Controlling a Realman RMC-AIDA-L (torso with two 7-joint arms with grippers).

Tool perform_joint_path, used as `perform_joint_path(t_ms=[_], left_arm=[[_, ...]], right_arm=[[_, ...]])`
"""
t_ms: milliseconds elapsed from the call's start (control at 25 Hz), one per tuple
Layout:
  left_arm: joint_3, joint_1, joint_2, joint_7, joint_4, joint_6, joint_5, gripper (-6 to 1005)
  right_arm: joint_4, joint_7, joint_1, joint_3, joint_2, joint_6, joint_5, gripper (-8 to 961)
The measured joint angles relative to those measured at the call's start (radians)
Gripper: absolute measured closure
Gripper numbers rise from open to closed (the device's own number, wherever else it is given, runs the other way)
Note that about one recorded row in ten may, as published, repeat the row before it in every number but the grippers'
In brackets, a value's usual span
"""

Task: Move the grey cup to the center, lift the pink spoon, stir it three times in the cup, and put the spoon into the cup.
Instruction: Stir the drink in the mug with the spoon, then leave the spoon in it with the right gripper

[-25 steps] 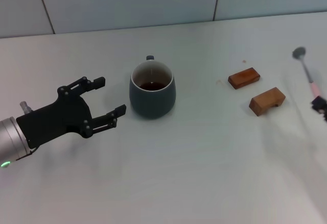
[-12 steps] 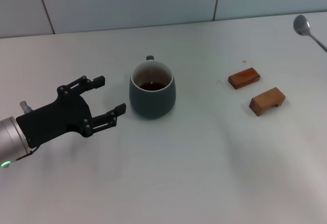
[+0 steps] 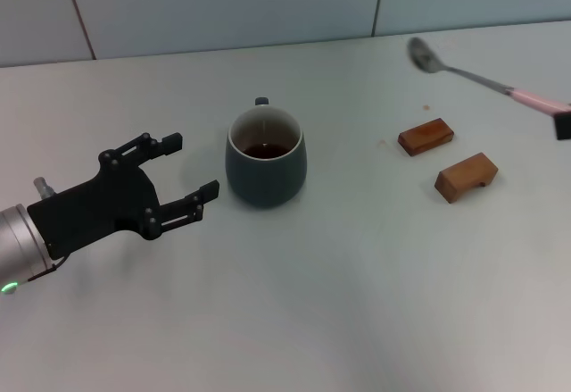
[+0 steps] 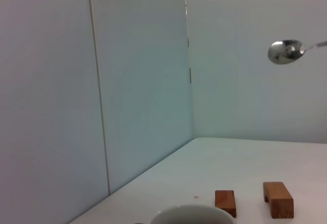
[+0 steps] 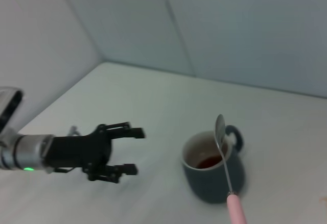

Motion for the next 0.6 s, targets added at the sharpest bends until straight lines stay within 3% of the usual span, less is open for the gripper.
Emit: perform_joint_path(t_ms=[200,560,600], left_arm=[[0.004,0.0,0.001,-0.002,0.002,-0.001,0.0,180],[0.005,0.0,0.002,-0.014,0.006,0.0,0.0,180],[0.005,0.0,0.002,-0.018,0.006,0.0,0.0,180]], right_arm=[[0.034,0.174,0.149,-0.071,-0.06,-0.023,-0.066,828],[0.233,0.197,0.375,-0.158,-0.106,-0.027,-0.327,828],[0.295,0.196,0.418,-0.178,-0.121,-0.027,-0.352,828]])
